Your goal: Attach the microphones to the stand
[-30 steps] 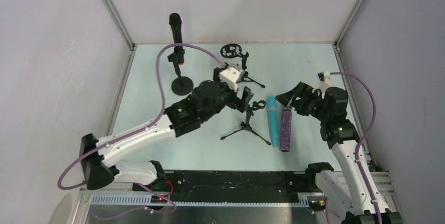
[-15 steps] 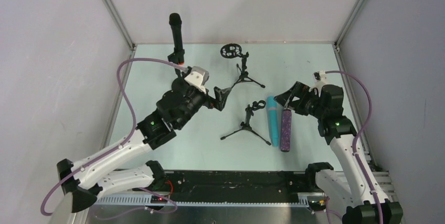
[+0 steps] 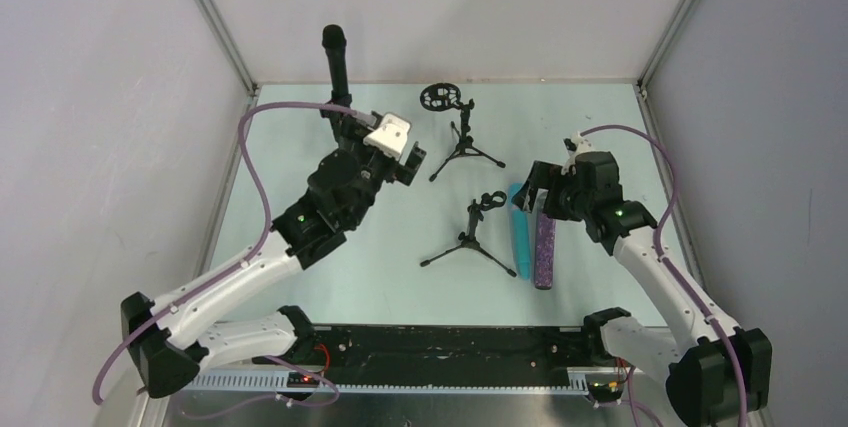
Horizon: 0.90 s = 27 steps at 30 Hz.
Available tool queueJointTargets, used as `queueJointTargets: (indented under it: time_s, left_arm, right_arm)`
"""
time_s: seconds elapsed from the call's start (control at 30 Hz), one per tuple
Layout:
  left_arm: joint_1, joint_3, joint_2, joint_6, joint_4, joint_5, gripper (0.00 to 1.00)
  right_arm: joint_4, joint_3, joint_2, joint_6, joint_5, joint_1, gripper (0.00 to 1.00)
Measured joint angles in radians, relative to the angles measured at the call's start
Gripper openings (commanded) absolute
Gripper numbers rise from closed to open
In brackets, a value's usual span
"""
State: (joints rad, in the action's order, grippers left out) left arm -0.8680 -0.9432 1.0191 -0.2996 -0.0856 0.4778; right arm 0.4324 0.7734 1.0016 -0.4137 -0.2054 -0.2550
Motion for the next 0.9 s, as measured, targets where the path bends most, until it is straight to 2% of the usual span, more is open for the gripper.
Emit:
queueJointTargets:
  time_s: [0.23, 0.57, 0.9]
  left_arm:
    - [0.135, -0.086, 0.077, 0.063, 0.004, -0.023, 1.00]
    - [0.394, -0.113, 0.148, 0.417, 0.001, -0.178, 1.00]
    - [0.418, -0.051, 0.192, 0.577, 0.005, -0.284, 1.00]
  right_arm:
    - [0.029, 0.007, 0.048, 0.034, 0.087, -0.019, 0.98]
    - [0.023, 0.016, 0.171, 0.031, 0.093, -0.045, 0.95]
    - [0.019, 0.097, 0.359, 0.043, 0.115, -0.099, 0.84]
